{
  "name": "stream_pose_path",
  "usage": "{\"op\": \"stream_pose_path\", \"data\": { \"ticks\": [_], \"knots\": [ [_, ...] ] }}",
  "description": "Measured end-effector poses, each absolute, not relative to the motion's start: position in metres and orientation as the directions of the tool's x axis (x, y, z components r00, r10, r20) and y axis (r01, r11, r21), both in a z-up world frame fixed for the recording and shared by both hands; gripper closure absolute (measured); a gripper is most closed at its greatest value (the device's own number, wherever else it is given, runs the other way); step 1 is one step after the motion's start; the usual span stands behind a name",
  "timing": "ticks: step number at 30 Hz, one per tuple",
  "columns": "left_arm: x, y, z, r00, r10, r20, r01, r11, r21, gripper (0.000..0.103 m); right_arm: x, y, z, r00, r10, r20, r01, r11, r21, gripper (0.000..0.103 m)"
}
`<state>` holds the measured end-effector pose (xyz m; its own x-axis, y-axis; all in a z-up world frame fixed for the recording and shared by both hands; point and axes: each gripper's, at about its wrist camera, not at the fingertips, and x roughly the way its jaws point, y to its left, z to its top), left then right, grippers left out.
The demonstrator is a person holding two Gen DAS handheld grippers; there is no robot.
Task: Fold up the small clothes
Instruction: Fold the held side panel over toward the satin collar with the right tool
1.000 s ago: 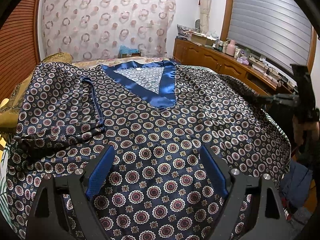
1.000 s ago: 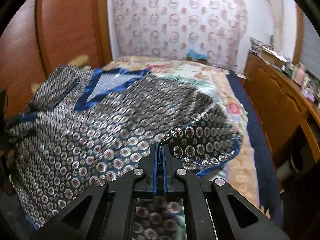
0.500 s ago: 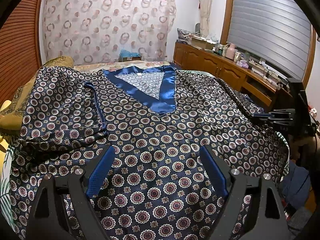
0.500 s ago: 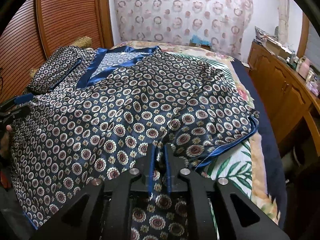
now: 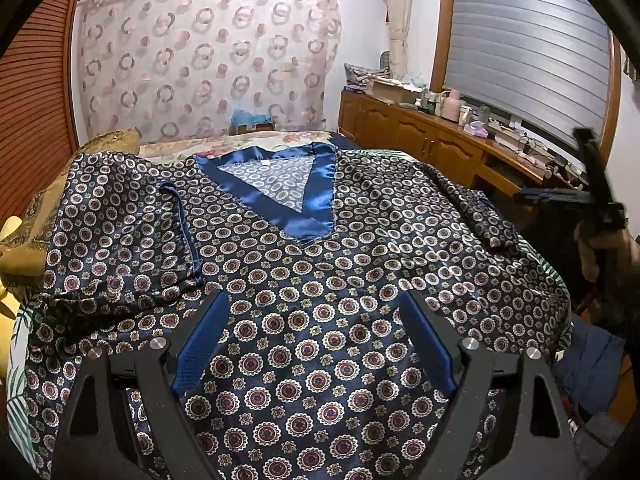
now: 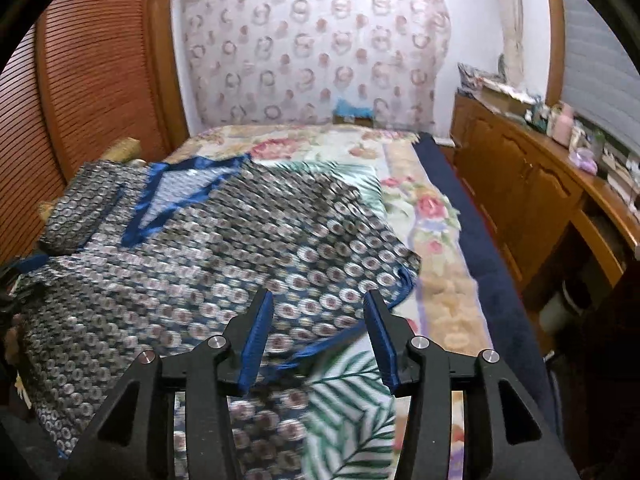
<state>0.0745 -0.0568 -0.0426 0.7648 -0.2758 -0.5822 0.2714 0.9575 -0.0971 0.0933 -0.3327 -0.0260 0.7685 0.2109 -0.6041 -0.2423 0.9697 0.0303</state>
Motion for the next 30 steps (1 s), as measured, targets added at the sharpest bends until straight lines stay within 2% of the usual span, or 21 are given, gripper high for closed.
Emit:
{"op": "stream_pose_path", "data": {
  "ticks": [6, 13, 14, 18, 20, 23, 30],
  "knots": [
    [0.082, -0.062, -0.029, 0.773, -0.284, -0.568, 0.291, 0.953, -0.081, 0.016, 0.134, -0.336, -0.054, 0.708, 0.187, -0.681, -0.203, 0.977, 0.058, 0.054],
    [0.083, -0.066, -0.026, 0.775, -0.296, -0.559, 0.298, 0.950, -0.089, 0.016, 0.157, -0.325, -0.059, 0.711, 0.133, -0.690, -0.191, 0.982, -0.008, 0.055],
    [0.083, -0.066, -0.027, 0.773, -0.296, -0.562, 0.299, 0.950, -0.089, 0.016, 0.155, -0.321, -0.060, 0.718, 0.128, -0.685, -0.201, 0.979, -0.028, 0.062],
    [0.085, -0.066, -0.032, 0.765, -0.294, -0.574, 0.297, 0.951, -0.091, 0.016, 0.152, -0.311, -0.063, 0.716, 0.155, -0.680, -0.249, 0.967, -0.042, 0.079],
    [0.085, -0.064, -0.032, 0.765, -0.291, -0.574, 0.292, 0.952, -0.094, 0.016, 0.152, -0.309, -0.063, 0.708, 0.180, -0.683, -0.279, 0.959, -0.037, 0.094],
    [0.084, -0.061, -0.032, 0.769, -0.286, -0.571, 0.284, 0.954, -0.095, 0.016, 0.151, -0.305, -0.060, 0.703, 0.197, -0.683, -0.303, 0.952, -0.038, 0.100],
    [0.086, -0.051, -0.030, 0.777, -0.271, -0.569, 0.263, 0.960, -0.099, 0.016, 0.167, -0.274, -0.026, 0.740, 0.256, -0.622, -0.347, 0.938, -0.027, 0.100]
  ]
}}
